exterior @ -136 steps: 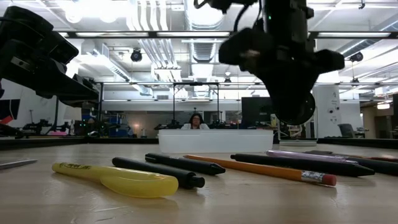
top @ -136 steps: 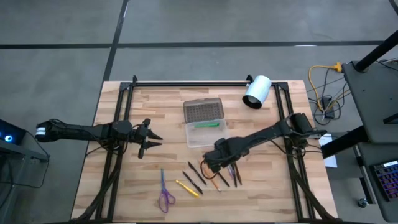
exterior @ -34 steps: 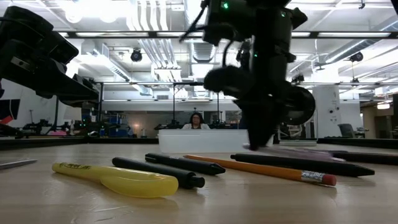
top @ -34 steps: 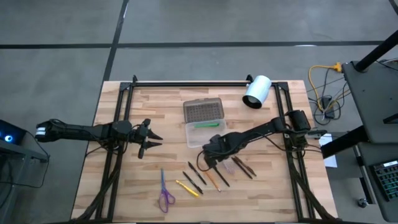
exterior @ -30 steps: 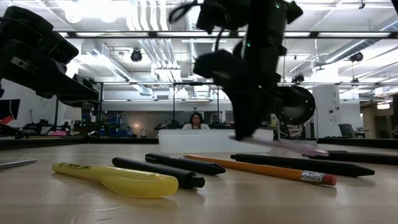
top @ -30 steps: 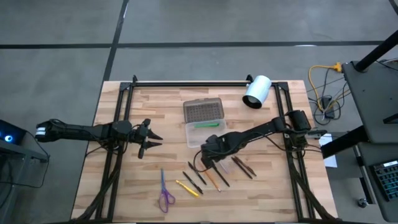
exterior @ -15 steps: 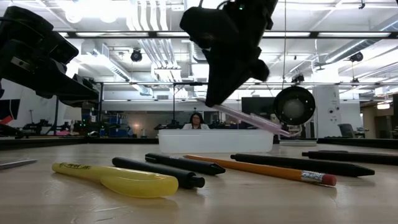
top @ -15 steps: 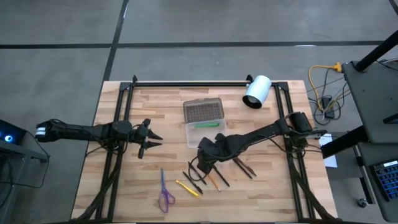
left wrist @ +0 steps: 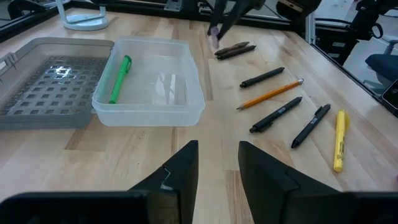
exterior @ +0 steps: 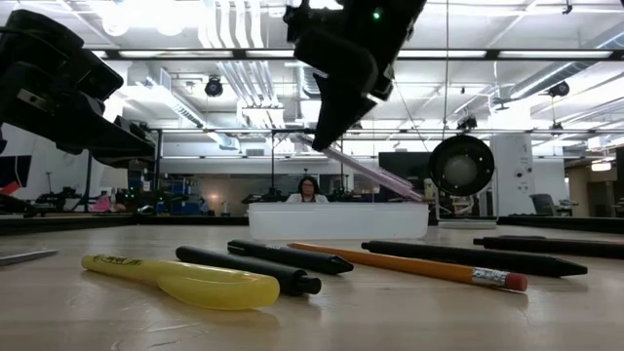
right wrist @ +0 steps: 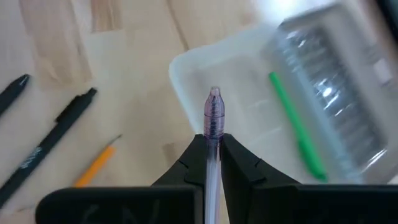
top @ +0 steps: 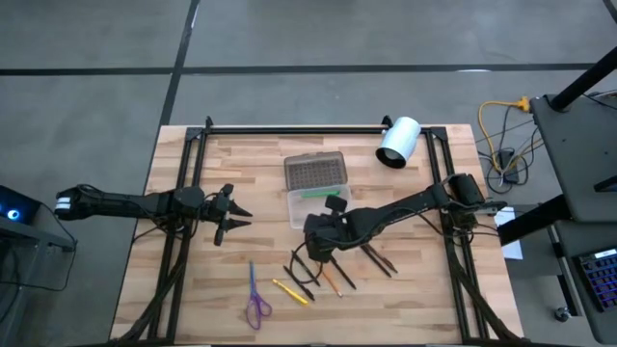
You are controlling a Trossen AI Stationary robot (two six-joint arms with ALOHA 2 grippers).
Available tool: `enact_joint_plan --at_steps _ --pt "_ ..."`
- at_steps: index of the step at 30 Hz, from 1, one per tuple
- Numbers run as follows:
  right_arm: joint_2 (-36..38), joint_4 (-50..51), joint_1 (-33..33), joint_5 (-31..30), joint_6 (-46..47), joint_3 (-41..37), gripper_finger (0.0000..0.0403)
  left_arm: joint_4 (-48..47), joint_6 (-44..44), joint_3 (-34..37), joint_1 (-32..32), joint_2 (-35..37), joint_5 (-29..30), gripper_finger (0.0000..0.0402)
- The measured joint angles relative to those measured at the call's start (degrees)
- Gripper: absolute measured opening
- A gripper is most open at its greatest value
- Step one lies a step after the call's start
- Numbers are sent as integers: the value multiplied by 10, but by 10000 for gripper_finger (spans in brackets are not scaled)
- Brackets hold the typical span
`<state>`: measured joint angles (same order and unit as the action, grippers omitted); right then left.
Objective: Pick & place school supplies into a supply box
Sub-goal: Put the purple pen into the transparent supply box
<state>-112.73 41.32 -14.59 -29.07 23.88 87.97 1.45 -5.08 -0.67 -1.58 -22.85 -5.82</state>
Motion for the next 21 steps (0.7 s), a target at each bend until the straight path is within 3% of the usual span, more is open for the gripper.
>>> enact_joint_plan --at_steps 7,21 --pt "0 -2 5 -100 -100 22 13 0 0 0 0 0 0 99" --pt "0 -2 57 -97 -199 -1 13 0 0 0 0 0 0 99"
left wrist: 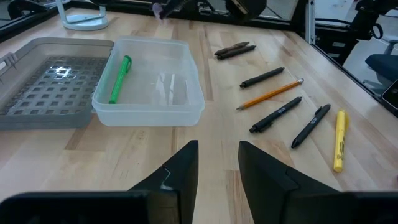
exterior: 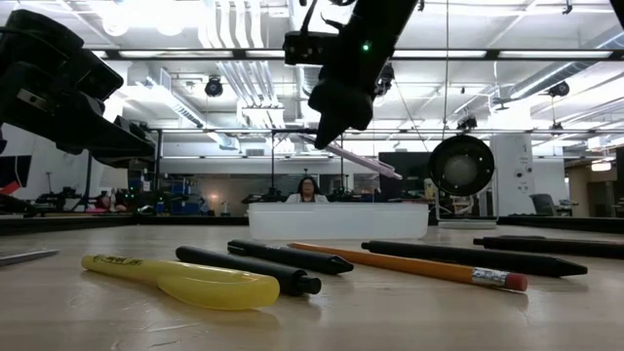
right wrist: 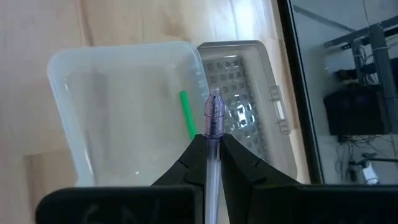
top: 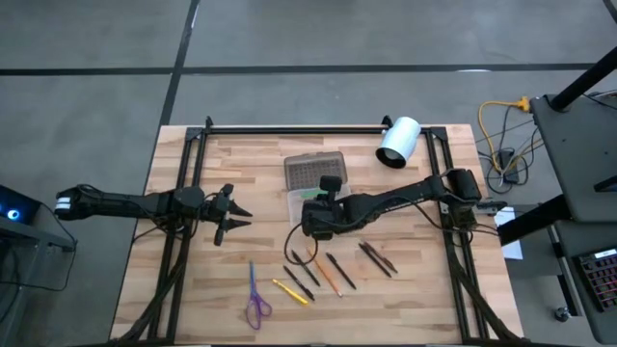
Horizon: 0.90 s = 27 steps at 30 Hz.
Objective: Pick & place school supplies into a supply box
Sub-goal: Put the purple pen into the transparent supply box
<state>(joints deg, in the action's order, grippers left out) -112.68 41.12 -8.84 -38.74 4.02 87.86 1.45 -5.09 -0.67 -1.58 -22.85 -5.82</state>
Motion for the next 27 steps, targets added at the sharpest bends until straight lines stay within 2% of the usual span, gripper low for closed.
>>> enact_joint_plan --at_steps 6,10,16,27 --pt "0 -5 10 1 -33 -3 13 0 0 0 0 0 0 99" --pt "0 -45 20 2 -71 -15 13 0 0 0 0 0 0 99" --pt "0 -117 41 49 -140 -51 13 0 0 0 0 0 0 99" --pt "0 -122 62 51 -145 -57 13 0 0 0 0 0 0 99"
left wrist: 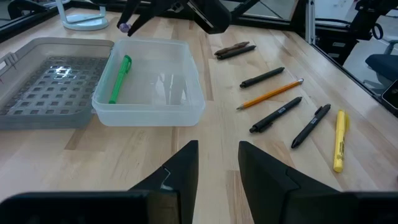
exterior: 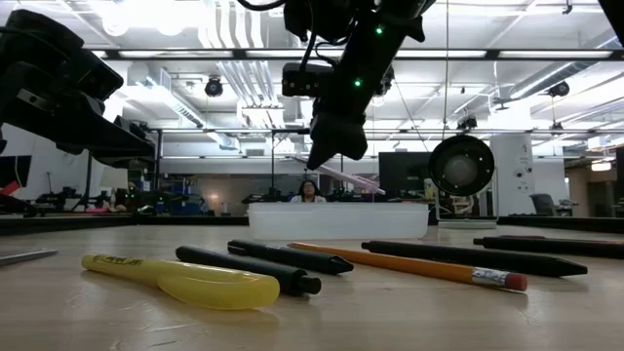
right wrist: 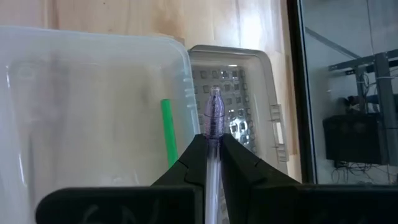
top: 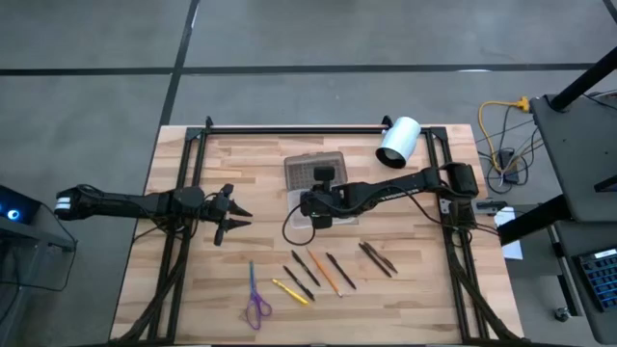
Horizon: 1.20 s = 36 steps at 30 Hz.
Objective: Pick & place school supplies into a supply box
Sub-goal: Put the purple pen into the transparent supply box
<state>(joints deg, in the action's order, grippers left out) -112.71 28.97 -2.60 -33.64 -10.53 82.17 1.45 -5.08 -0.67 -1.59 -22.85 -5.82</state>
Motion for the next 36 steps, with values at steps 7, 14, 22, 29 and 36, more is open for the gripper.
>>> enact_joint_plan --at_steps 7,14,22,29,36 --pt "0 -13 8 65 7 -4 13 0 0 0 0 0 0 99" --pt "0 -33 17 67 15 -34 13 0 0 0 0 0 0 99" --pt "0 -44 23 71 8 -50 13 0 0 0 0 0 0 99" --pt "0 -53 23 71 28 -50 30 0 0 0 0 0 0 99" --pt "0 -59 23 71 29 -50 61 0 0 0 0 0 0 99"
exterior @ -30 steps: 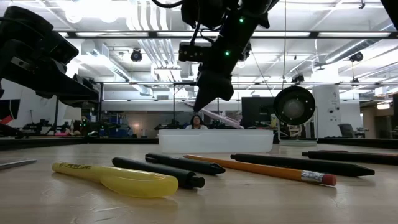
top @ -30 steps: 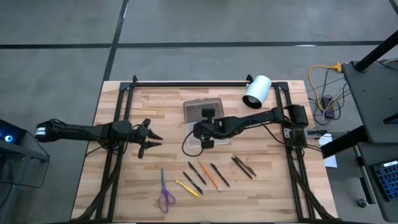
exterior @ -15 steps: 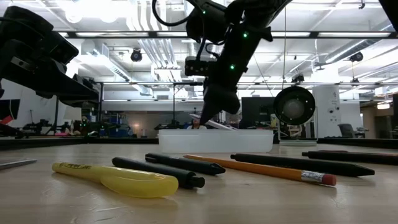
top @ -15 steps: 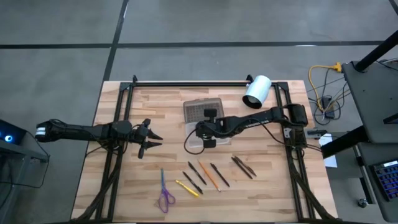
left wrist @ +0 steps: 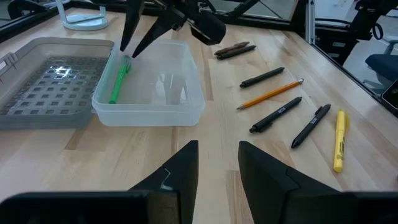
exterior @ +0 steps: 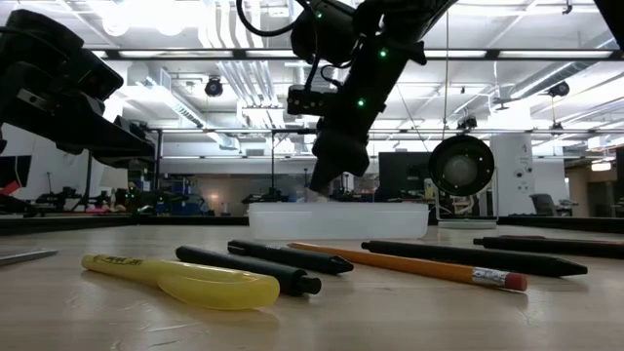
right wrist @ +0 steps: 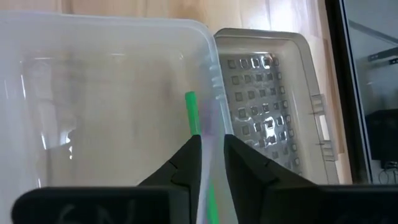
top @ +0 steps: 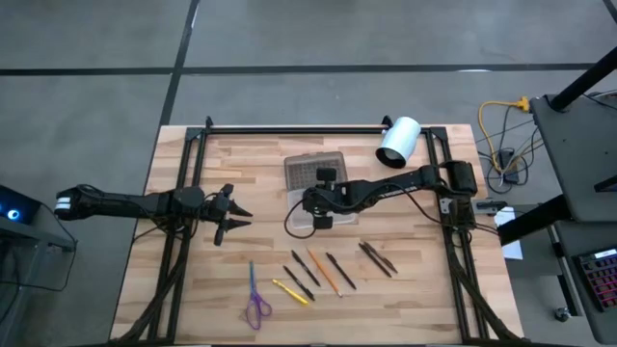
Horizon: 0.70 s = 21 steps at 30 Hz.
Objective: Pick & place school supplies into a supply box
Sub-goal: Put the purple pen into the transparent supply box, then put the brown pen into the transparent supply box
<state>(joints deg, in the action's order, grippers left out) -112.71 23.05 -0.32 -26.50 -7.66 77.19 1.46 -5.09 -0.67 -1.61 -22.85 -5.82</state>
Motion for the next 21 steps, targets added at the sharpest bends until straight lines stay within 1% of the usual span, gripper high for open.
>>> enact_joint_plan --at_steps 11,21 --pt "0 0 0 0 1 0 56 0 0 0 0 0 0 99" --pt "0 5 -1 0 2 11 63 0 0 0 0 0 0 99"
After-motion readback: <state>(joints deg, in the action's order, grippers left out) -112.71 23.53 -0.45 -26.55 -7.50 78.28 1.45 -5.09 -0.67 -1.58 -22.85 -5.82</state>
